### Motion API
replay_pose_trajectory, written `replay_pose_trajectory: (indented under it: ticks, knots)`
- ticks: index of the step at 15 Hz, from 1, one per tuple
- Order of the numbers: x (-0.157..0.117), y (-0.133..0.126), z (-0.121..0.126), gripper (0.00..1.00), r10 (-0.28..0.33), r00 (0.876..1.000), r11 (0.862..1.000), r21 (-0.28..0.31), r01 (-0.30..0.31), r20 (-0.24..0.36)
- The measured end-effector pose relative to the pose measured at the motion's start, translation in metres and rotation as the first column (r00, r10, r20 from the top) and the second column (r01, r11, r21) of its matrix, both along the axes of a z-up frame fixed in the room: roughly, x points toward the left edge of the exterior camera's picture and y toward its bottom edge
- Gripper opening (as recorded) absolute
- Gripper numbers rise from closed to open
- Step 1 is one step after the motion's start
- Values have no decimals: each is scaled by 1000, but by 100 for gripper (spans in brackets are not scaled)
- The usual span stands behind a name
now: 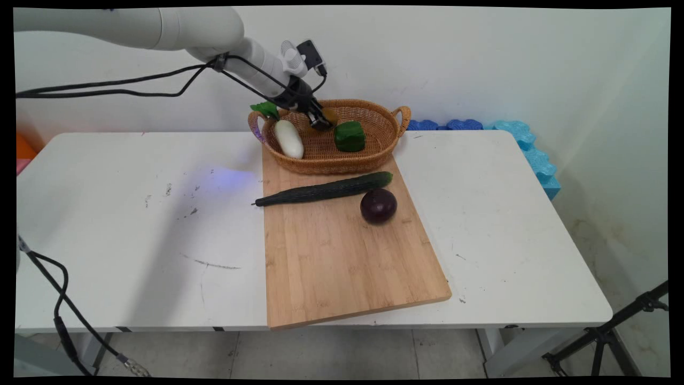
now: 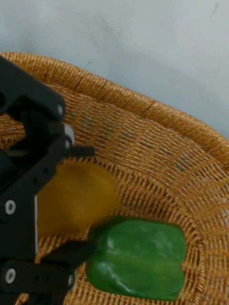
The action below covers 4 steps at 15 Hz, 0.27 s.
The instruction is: Place the picked object in the vegetable basket
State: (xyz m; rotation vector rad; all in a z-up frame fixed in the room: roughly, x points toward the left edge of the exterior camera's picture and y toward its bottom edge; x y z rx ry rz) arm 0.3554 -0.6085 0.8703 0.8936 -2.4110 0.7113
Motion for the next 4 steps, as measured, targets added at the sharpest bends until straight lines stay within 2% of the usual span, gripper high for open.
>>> replay_pose_trajectory:
  ticks: [4]
  knots:
    - [5,-2,-5,100,-1,1000,1000,2,1,6]
